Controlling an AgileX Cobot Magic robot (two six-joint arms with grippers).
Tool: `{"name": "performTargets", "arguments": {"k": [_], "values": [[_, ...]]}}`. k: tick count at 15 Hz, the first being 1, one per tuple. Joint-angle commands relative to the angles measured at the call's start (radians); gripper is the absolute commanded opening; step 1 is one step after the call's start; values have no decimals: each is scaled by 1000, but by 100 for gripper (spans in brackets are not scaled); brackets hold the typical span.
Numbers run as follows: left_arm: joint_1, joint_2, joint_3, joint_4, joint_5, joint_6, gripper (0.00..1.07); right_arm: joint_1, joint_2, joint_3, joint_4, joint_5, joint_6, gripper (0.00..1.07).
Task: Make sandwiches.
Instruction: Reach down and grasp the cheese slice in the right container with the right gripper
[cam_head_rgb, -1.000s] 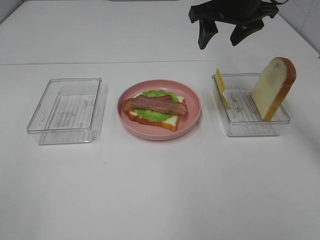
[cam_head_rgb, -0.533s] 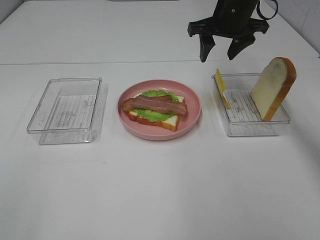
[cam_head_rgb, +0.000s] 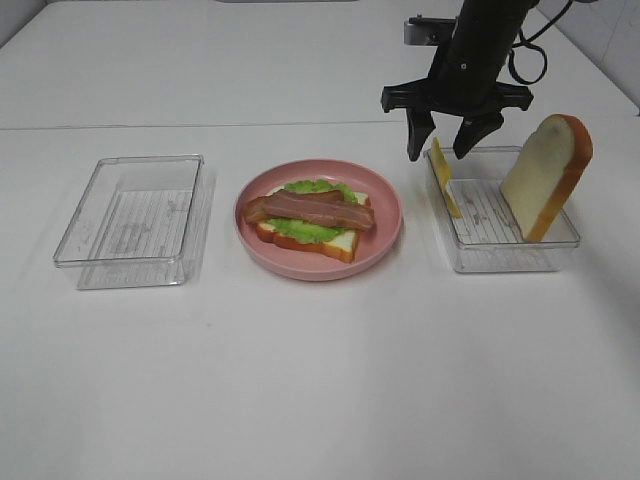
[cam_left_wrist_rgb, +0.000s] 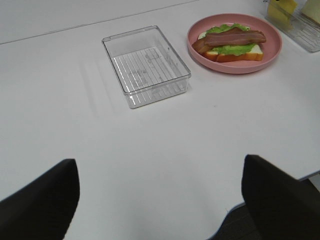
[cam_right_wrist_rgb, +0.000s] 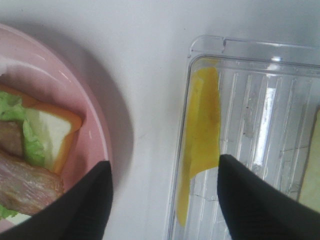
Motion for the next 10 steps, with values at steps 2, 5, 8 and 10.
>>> {"name": "performTargets", "arguments": {"k": [2, 5, 8, 10], "values": [[-1, -21, 1, -3, -11, 1, 84, -4, 29, -6, -17, -6, 4, 48], [-1, -21, 1, -3, -11, 1, 84, -4, 28, -6, -17, -10, 5, 19], [-1, -21, 1, -3, -11, 1, 84, -4, 28, -6, -23, 3, 5, 0], [-1, -21, 1, -3, -11, 1, 84, -4, 24, -6, -36, 12, 5, 0]]}}
